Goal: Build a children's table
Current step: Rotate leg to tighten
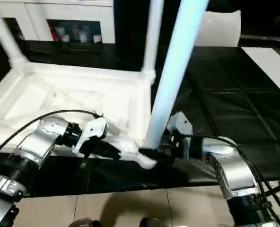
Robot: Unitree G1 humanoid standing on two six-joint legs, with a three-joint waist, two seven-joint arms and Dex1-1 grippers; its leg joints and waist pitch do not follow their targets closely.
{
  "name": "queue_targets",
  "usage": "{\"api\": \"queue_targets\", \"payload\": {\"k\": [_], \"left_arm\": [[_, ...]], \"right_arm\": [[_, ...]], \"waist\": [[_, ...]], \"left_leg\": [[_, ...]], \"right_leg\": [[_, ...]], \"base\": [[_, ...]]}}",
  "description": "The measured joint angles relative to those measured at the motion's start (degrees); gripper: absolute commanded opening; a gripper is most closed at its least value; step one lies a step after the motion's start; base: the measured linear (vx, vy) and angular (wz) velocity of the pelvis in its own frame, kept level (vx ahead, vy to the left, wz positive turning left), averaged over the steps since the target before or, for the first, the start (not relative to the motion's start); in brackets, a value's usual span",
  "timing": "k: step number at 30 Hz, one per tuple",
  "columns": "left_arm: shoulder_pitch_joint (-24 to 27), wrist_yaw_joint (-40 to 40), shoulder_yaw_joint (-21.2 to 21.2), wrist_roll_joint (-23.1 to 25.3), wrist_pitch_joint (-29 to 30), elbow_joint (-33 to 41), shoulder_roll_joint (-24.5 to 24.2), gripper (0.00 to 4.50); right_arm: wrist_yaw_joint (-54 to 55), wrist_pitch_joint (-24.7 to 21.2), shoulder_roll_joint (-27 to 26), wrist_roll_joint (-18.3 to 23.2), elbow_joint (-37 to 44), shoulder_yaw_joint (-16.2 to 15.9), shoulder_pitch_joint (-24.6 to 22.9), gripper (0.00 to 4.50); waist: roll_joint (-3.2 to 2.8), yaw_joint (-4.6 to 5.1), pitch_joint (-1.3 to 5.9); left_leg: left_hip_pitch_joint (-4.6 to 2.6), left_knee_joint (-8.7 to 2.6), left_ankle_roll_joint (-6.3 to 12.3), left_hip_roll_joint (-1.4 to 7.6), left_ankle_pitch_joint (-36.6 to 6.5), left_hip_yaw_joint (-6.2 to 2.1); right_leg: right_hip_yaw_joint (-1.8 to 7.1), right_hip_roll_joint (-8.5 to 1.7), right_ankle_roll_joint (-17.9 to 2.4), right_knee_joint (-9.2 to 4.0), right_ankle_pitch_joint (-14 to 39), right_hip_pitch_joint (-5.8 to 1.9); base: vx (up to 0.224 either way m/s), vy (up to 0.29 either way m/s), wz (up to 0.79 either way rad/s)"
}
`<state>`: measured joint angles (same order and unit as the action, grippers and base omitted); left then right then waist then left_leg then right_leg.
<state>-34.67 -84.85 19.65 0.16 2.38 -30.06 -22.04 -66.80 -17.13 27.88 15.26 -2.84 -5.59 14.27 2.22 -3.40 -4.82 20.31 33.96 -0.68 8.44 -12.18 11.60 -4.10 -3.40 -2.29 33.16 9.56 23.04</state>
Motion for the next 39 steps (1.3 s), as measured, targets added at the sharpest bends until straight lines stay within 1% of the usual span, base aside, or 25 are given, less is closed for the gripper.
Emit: {"api": "queue_targets", "payload": {"k": [3, 4, 5, 8, 11, 13, 14, 15, 16, 19, 20, 21, 24, 25, 26, 31, 33, 36, 37, 39], "left_arm": [[-0.9, -1.9, 0.8, 0.0, -1.2, -1.1, -0.1, 0.0], [-1.1, -2.4, 1.0, -0.1, -1.3, -1.4, -0.1, 0.0], [-1.3, -2.9, 1.2, -0.1, -1.5, -1.8, -0.1, 0.0], [-2.0, -3.8, 1.6, -0.3, -2.4, -2.6, -0.1, 0.0], [-2.6, -4.5, 2.0, -0.3, -3.4, -3.7, 0.0, 0.0], [-2.7, -5.0, 2.1, -0.4, -3.7, -4.0, 0.0, 0.0], [-2.8, -5.1, 2.2, -0.4, -3.8, -4.2, 0.0, 0.0], [-3.0, -5.1, 2.3, -0.4, -3.8, -4.3, 0.0, 0.0], [-3.2, -5.2, 2.4, -0.4, -3.8, -4.6, 0.0, 0.0], [-3.2, -5.2, 2.4, -0.4, -3.9, -4.7, 0.0, 0.0], [-3.3, -5.2, 2.5, -0.4, -3.9, -4.7, 0.0, 0.0], [-3.3, -5.2, 2.6, -0.5, -4.0, -4.7, 0.0, 0.0], [-3.4, -5.5, 2.7, -0.6, -4.1, -5.0, 0.0, 0.0], [-3.4, -5.6, 2.7, -0.6, -4.1, -5.1, 0.1, 0.0], [-3.4, -5.6, 2.7, -0.6, -4.1, -5.1, 0.1, 0.0], [-3.4, -5.6, 2.6, -0.9, -4.1, -5.1, 0.4, 0.0], [-3.4, -5.2, 2.4, -0.8, -3.3, -5.1, 0.3, 0.0], [-3.4, -2.9, 1.4, -0.2, -0.9, -5.0, 0.1, 0.0], [-3.4, 0.1, 0.5, 0.4, 1.6, -5.0, 0.6, 0.0], [-3.5, 4.8, -1.1, 1.6, 4.4, -5.0, 1.7, 0.0]], "right_arm": [[-4.4, 0.0, 1.3, 1.7, 0.0, -0.3, 0.0, 3.99], [-5.4, 0.0, 1.7, 2.3, 0.0, -0.5, 0.1, 3.88], [-6.5, 0.0, 1.9, 2.7, -0.1, -0.8, 0.2, 3.65], [-8.7, 0.4, 2.5, 3.0, -0.7, -1.8, 1.3, 3.54], [-10.6, 0.9, 2.8, 3.1, -1.9, -3.0, 2.2, 3.21], [-11.2, 1.0, 2.8, 3.1, -1.9, -3.5, 2.2, 3.11], [-11.8, 0.9, 3.0, 3.1, -1.9, -3.8, 2.2, 2.98], [-12.0, 0.9, 3.1, 3.1, -1.9, -3.9, 2.2, 2.98], [-12.5, 0.8, 3.3, 3.1, -1.9, -3.9, 2.2, 2.73], [-13.3, 0.0, 3.9, 3.2, -1.9, -4.0, 2.2, 2.62], [-13.5, -0.3, 3.9, 3.2, -1.9, -4.1, 2.2, 2.52], [-13.5, -0.3, 3.9, 3.3, -1.9, -4.1, 2.2, 2.33], [-13.5, -1.0, 4.2, 3.8, -1.9, -4.3, 2.2, 2.27], [-13.5, -1.2, 4.2, 3.9, -1.9, -4.3, 2.2, 2.14], [-13.4, -1.3, 4.3, 4.0, -1.8, -4.3, 2.2, 2.11], [-12.6, -2.9, 4.2, 4.4, -0.9, -4.0, 2.0, 2.06], [-10.5, -4.1, 2.9, 4.4, 0.2, -3.5, 1.2, 2.06], [-5.3, -5.2, 0.4, 4.3, 0.4, -2.4, 0.9, 2.05], [-0.9, -6.4, -2.0, 3.5, 0.6, -1.1, 0.2, 2.05], [6.9, -7.8, -6.0, 2.3, 0.5, 1.2, 0.0, 2.04]], "waist": [[0.05, -0.49, 0.01], [0.06, -0.59, 0.01], [0.07, -0.7, 0.01], [0.09, -1.17, 0.01], [0.15, -1.84, 0.01], [0.16, -1.91, 0.02], [0.18, -1.91, 0.01], [0.19, -1.92, 0.01], [0.2, -1.93, 0.01], [0.23, -1.92, 0.02], [0.24, -1.91, 0.01], [0.25, -1.91, 0.01], [0.25, -2.03, 0.02], [0.26, -2.06, 0.02], [0.26, -2.07, 0.02], [0.26, -2.07, 0.02], [0.26, -2.0, 0.02], [0.25, -1.4, 0.02], [0.32, -1.21, 0.05], [0.31, -0.45, 0.06]], "left_leg": [[-0.01, 0.04, 0.01, 0.01, 0.0, 0.0], [-0.02, 0.05, 0.01, 0.01, 0.0, 0.0], [-0.02, 0.08, 0.01, 0.02, 0.0, 0.0], [-0.01, 0.16, 0.01, 0.04, 0.0, 0.0], [-0.01, 0.19, 0.01, 0.05, 0.0, 0.0], [-0.01, 0.19, 0.01, 0.05, 0.0, 0.0], [0.0, 0.21, 0.01, 0.05, 0.0, 0.0], [0.0, 0.22, 0.01, 0.05, 0.0, 0.0], [0.0, 0.24, 0.01, 0.05, 0.0, 0.0], [0.0, 0.26, 0.01, 0.06, 0.0, 0.0], [0.0, 0.27, 0.01, 0.06, 0.0, 0.0], [0.0, 0.27, 0.01, 0.06, 0.0, 0.0], [0.0, 0.27, 0.01, 0.06, 0.0, -0.01], [0.0, 0.28, 0.01, 0.06, 0.0, -0.01], [0.0, 0.28, 0.01, 0.06, 0.0, 0.0], [-0.01, 0.29, 0.01, 0.07, 0.0, -0.01], [-0.06, 0.29, -0.01, 0.08, 0.0, -0.01], [-0.16, 0.32, -0.23, 0.08, 0.0, -0.01], [-0.24, 0.31, -0.41, 0.09, 0.0, -0.02], [-0.29, 0.38, -0.47, 0.09, 0.1, -0.05]], "right_leg": [[-0.01, 0.0, 0.0, 0.06, 0.0, -0.02], [-0.01, 0.0, 0.0, 0.07, 0.0, -0.02], [-0.02, 0.0, 0.0, 0.1, 0.0, -0.01], [-0.03, 0.0, 0.0, 0.2, 0.0, 0.0], [-0.04, 0.0, 0.0, 0.23, 0.0, 0.0], [-0.03, 0.0, 0.0, 0.23, 0.0, 0.0], [-0.03, 0.0, 0.0, 0.24, 0.0, 0.0], [-0.03, 0.0, 0.0, 0.24, 0.0, 0.0], [-0.03, -0.01, 0.0, 0.26, 0.0, 0.0], [-0.03, -0.01, 0.0, 0.29, 0.0, 0.0], [-0.04, -0.01, 0.0, 0.3, 0.0, 0.0], [-0.04, 0.0, 0.0, 0.31, 0.0, 0.0], [-0.04, -0.01, 0.0, 0.31, 0.0, 0.0], [-0.04, -0.01, 0.0, 0.31, 0.0, 0.0], [-0.04, -0.01, 0.0, 0.31, 0.0, 0.0], [-0.05, -0.01, 0.0, 0.31, 0.0, 0.0], [-0.04, 0.0, 0.0, 0.34, 0.0, -0.02], [-0.03, 0.0, 0.0, 0.43, 0.0, -0.04], [-0.04, 0.01, 0.1, 0.43, 0.1, -0.11], [-0.04, 0.01, 0.1, 0.46, 0.0, -0.15]], "base": [[0.0, 0.0, 0.0], [0.0, 0.0, 0.0], [0.0, 0.0, 0.0], [0.0, 0.0, 0.0], [0.0, 0.0, 0.0], [0.0, 0.0, 0.0], [0.0, 0.0, 0.0], [0.0, 0.0, 0.0], [0.0, 0.0, 0.0], [0.0, 0.0, 0.0], [0.0, 0.0, 0.0], [0.0, 0.0, 0.0], [0.0, 0.0, 0.0], [0.0, 0.0, 0.0], [0.0, 0.0, 0.0], [0.0, 0.0, 0.0], [0.0, 0.0, 0.0], [0.0, 0.0, 0.0], [0.0, 0.0, 0.0], [0.0, 0.0, 0.0]]}}
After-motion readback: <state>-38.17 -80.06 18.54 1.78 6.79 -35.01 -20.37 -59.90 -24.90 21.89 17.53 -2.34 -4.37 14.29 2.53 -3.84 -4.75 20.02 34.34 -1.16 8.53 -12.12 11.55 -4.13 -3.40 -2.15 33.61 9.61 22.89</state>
